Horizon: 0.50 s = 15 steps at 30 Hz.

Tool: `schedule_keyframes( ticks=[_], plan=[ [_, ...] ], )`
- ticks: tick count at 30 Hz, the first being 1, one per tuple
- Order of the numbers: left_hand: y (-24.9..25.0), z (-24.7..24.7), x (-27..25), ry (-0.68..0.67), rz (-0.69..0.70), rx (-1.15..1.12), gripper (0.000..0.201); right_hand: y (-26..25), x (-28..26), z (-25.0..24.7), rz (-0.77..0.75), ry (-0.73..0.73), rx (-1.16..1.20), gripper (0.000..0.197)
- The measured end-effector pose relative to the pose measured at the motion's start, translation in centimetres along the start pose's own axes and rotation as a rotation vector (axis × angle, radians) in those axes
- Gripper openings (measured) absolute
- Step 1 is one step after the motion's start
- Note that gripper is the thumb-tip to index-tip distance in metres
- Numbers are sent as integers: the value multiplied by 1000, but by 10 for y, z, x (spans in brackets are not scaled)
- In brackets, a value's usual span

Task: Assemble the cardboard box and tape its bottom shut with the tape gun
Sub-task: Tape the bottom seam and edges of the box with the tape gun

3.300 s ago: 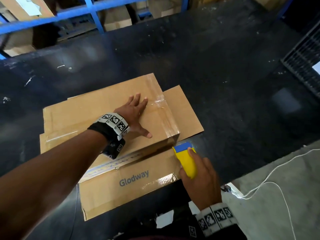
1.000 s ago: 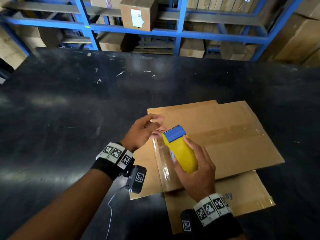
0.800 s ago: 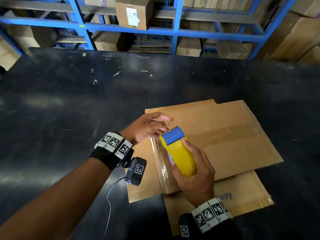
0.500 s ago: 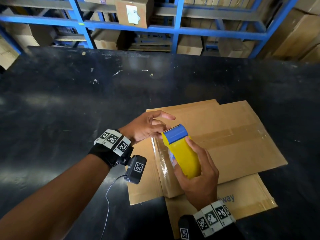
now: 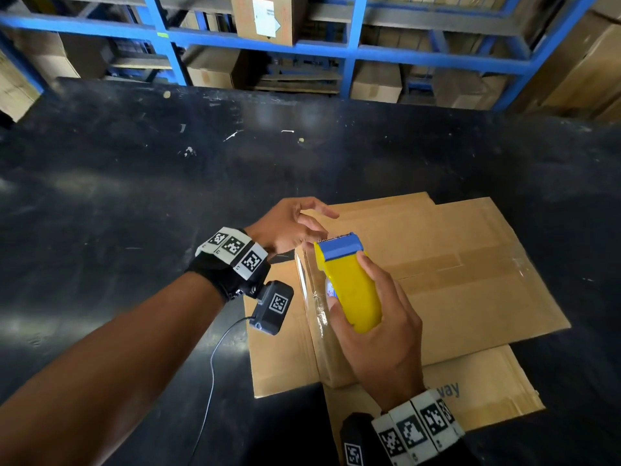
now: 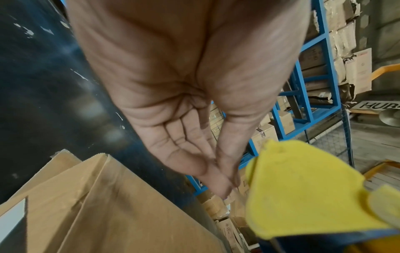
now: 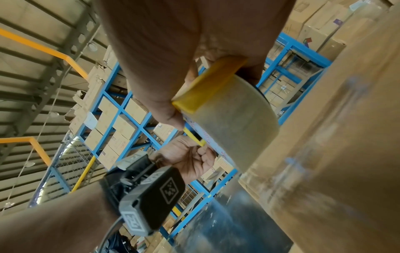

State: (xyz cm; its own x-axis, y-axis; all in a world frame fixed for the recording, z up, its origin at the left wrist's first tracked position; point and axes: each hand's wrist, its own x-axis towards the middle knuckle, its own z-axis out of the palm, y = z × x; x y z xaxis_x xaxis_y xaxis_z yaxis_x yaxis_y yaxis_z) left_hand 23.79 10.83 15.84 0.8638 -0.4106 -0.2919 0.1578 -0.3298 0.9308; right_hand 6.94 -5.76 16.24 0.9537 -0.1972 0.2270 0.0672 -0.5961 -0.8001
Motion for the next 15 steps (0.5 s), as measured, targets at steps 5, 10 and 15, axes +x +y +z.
schedule_keyframes(
  ticks=[5,10,15],
  plan=[
    [-2,-45,34,247,-23,-114,33,-11,-5,-15,-9,-12,-41,66],
    [-9,-74,57,135,-44,-59,42,-15,-20,-20,-5,23,-67,65],
    [-27,-65,78,112,-60,57,40,-9,-14,-6,70,-18,-63,63]
  ],
)
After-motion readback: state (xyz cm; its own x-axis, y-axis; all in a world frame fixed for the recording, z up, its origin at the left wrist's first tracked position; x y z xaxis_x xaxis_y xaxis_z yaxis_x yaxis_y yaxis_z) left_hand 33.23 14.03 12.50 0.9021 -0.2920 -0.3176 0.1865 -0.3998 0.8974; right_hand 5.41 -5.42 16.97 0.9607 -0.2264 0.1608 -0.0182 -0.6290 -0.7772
